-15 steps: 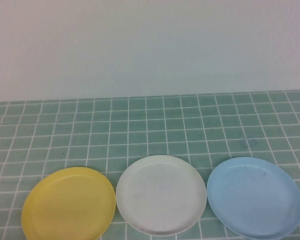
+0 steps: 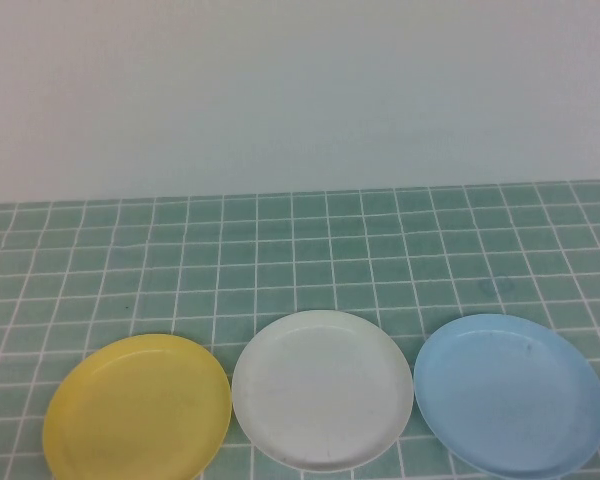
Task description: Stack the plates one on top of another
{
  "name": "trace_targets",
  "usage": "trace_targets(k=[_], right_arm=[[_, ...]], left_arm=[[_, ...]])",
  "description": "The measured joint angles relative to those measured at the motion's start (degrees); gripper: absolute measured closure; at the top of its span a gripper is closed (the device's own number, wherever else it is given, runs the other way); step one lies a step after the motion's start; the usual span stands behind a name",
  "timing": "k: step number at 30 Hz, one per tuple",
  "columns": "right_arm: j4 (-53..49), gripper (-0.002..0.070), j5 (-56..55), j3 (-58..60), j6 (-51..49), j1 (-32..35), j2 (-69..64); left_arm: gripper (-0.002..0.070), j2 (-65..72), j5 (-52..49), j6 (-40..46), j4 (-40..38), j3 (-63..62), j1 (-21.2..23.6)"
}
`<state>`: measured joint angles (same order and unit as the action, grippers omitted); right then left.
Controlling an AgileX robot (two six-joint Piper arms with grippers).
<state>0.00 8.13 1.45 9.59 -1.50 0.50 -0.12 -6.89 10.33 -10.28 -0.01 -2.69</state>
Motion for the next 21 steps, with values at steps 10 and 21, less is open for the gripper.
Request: trace_targets(k=[10, 21], right_arm=[[0.0, 0.0678, -7.6, 0.0, 0.0, 0.0, 0.0], [0.0, 0.0678, -9.2, 0.0, 0.0, 0.0, 0.0]], left_arm=[[0.0676, 0.0, 6.3, 0.1, 0.2, 0.0, 0.0], [0.0675, 0.0, 6.9, 0.1, 0.2, 0.0, 0.0]])
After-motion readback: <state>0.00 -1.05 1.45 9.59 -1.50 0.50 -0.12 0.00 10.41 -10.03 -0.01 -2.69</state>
